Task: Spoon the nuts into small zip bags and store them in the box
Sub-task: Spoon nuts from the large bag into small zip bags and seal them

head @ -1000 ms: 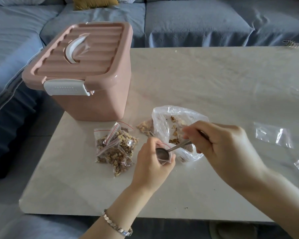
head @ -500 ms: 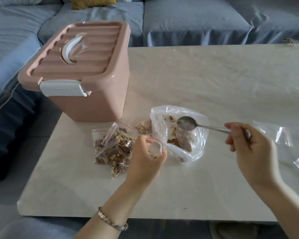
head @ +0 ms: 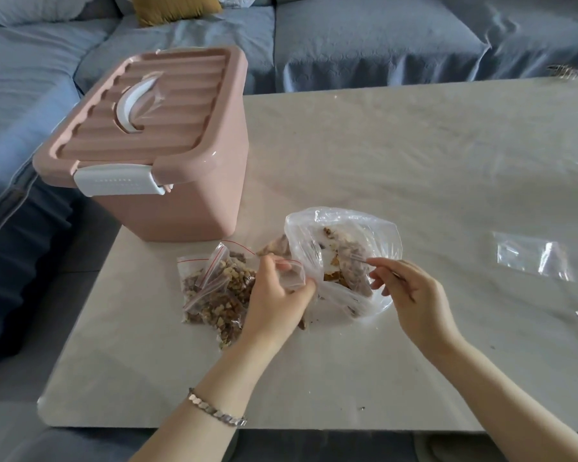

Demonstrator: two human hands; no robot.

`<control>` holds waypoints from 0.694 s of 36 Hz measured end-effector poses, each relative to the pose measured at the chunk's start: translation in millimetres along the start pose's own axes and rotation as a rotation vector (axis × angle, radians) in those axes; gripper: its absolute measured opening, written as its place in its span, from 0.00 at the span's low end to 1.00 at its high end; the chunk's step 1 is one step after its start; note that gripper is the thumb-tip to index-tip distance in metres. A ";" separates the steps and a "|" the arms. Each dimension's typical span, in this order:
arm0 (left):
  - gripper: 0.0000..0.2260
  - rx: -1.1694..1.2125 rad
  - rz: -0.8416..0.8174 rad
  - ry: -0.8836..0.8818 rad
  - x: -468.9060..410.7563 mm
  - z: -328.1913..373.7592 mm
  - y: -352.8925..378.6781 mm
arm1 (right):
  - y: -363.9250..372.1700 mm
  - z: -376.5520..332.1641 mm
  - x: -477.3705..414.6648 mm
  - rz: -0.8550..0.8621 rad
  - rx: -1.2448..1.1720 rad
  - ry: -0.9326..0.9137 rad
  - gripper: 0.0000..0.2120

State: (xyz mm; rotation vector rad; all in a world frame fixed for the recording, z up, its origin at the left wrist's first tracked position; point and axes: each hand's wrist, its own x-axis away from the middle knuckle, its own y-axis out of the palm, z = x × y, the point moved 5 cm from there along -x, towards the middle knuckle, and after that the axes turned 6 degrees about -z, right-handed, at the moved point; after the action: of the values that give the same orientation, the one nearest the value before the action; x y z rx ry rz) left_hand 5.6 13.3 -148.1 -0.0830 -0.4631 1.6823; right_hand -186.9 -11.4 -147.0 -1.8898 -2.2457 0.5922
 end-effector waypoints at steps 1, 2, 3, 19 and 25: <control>0.13 0.006 -0.003 0.000 0.6 -0.3 0.1 | -2.3 0.0 2.8 -0.024 -0.016 -0.010 0.13; 0.13 0.005 -0.002 0.003 0.9 -0.6 0.3 | -5.1 -0.6 5.5 -0.043 -0.033 -0.014 0.15; 0.13 -0.001 -0.001 0.005 1.0 -1.3 0.2 | -8.2 -0.6 8.1 -0.057 -0.048 -0.011 0.17; 0.12 0.004 -0.042 0.000 11.7 -4.1 6.6 | -10.2 -3.1 31.7 0.040 -0.147 0.252 0.13; 0.13 0.023 -0.041 0.012 12.5 -12.4 11.8 | -7.3 2.4 43.4 0.066 -0.262 0.472 0.12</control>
State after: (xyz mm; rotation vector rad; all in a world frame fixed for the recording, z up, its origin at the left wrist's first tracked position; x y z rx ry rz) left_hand -3.7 27.4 -160.9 -0.0667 -0.4338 1.6456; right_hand -202.9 29.3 -152.3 -1.9633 -2.0270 -0.1460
